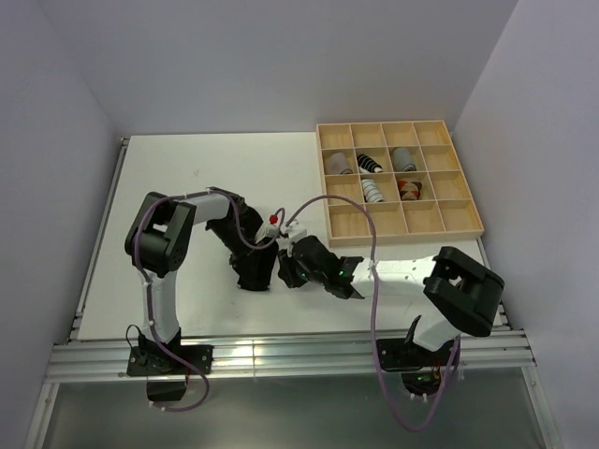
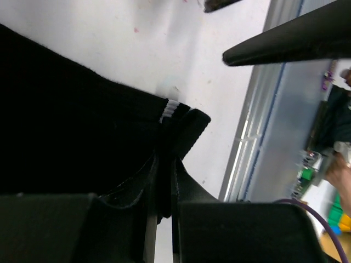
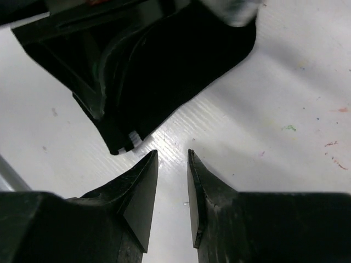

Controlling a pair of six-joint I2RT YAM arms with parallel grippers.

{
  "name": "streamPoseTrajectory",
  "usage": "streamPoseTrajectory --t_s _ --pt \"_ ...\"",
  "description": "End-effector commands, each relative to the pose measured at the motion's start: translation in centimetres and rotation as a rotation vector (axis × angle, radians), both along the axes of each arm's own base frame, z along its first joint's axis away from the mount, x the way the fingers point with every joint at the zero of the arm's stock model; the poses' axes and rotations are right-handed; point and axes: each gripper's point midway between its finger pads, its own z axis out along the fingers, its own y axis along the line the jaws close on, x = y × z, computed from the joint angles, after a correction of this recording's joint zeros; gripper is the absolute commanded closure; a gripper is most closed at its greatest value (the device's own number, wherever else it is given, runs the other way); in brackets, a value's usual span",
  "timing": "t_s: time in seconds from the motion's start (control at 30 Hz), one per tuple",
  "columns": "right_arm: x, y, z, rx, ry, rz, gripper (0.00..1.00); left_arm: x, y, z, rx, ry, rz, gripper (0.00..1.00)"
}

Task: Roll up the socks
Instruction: Roll the sock at the center of the board.

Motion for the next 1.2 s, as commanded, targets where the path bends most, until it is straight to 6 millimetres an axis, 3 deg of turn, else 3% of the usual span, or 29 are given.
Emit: streamPoseTrajectory --t_s 0.0,0.03,0.17,0.4,0.47,0.67,1.17 --pt "0.5 2.6 2.6 -0.045 -0.244 0.105 0.64 -1.2 1.0 -1.0 0.065 0.069 -0.043 1.00" --pt "-0.8 3.5 2.6 -0.059 -0.260 0.152 0.64 -1.2 1.1 -1.2 0.067 0.076 -0.041 1.00" --pt "-2.8 5.5 2.2 -0.110 -0.323 0.255 0.59 -1.1 1.0 -1.3 0.076 0.099 -0.050 1.00" --pt "-4.9 7.7 2.5 -0.172 -0.415 0.316 0.53 -1.3 1.3 -1.6 0.092 0.142 -0.062 0.99" --pt "-5.4 8.1 1.7 -0.210 -0.425 0.344 0.53 -1.4 1.3 -1.6 0.093 0.148 -0.065 0.99" --pt "-5.8 8.8 0.9 -0.279 -0.454 0.385 0.53 -1.4 1.4 -1.8 0.104 0.159 -0.071 0.99" --pt "-3.9 9.0 -2.6 -0.461 -0.527 0.412 0.53 -1.6 1.7 -1.5 0.113 0.174 -0.089 0.98"
